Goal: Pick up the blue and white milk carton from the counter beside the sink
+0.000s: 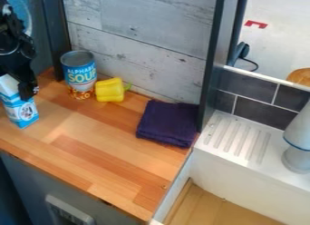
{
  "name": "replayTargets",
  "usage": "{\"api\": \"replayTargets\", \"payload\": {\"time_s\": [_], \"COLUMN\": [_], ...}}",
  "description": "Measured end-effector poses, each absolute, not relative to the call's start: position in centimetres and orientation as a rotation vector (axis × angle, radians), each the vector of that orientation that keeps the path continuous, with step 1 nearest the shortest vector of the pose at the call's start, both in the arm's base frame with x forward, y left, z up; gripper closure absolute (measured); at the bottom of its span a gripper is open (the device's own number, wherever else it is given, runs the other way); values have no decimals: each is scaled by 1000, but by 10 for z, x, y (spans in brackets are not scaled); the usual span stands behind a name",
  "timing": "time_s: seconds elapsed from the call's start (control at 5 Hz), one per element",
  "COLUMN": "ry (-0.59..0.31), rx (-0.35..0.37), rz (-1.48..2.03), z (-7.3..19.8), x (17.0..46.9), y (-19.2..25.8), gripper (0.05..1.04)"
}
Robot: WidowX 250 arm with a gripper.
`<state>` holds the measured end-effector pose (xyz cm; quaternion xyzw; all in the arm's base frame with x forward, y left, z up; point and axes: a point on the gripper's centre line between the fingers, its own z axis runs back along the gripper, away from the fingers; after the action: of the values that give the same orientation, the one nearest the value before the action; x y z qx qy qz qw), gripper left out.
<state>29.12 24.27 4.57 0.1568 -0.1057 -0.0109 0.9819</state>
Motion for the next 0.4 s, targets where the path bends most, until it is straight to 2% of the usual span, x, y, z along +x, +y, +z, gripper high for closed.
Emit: {"api": "replayTargets", "payload": {"time_s": [0.2, 0.4], "ry": [-215, -220], "rx": [300, 251], "rz": [-21, -16], "z": [46, 62], "x": [292, 291], "y": [239, 231], "gripper": [83, 83]}}
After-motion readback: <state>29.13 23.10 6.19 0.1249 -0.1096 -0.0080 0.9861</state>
